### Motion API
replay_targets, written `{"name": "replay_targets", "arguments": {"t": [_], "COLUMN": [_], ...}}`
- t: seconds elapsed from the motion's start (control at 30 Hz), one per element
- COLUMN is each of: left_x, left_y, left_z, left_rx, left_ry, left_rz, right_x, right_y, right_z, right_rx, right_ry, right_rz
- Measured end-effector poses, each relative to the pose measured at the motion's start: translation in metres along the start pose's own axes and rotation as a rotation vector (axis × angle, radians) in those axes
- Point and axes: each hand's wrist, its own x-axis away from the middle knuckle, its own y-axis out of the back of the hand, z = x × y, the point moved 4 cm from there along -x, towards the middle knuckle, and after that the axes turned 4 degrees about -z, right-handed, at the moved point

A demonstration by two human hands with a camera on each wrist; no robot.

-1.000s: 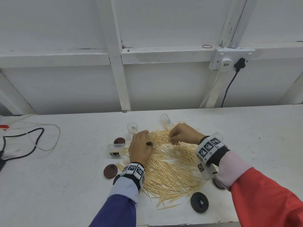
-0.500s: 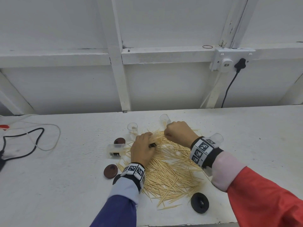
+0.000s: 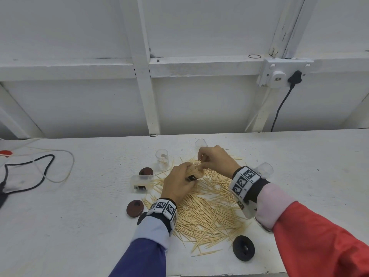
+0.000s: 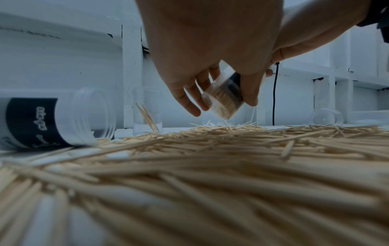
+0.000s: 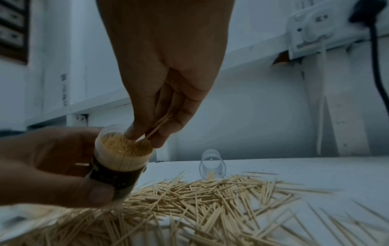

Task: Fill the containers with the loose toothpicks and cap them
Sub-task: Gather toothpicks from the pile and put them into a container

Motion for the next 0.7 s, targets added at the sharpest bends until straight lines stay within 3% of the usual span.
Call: {"name": "replay_targets", "arguments": {"t": [0.33,0.5,0.7], "left_x": [-0.0001,-0.0015,-0.0012], "left_y": [0.0019,0.0012,-0.0022], "left_z": [0.0023,0.0066,0.0059], "left_rx": [-0.004,-0.031,-0.021], "left_ry": [0.034,0.081,0.047], "left_rz": [-0.04,-0.044,-0.009], "right_x": [-0.0029,-0.0041,-0.0057], "right_y": [0.0029,0.0033,0.0044], "right_z": [-0.0076,-0.008,-0.0022], "right_rx": [-0.418,-0.41,-0.17], "right_ry": [-0.17,-0.161,-0.034], "right_rz": [0.046,0.089,-0.054]}}
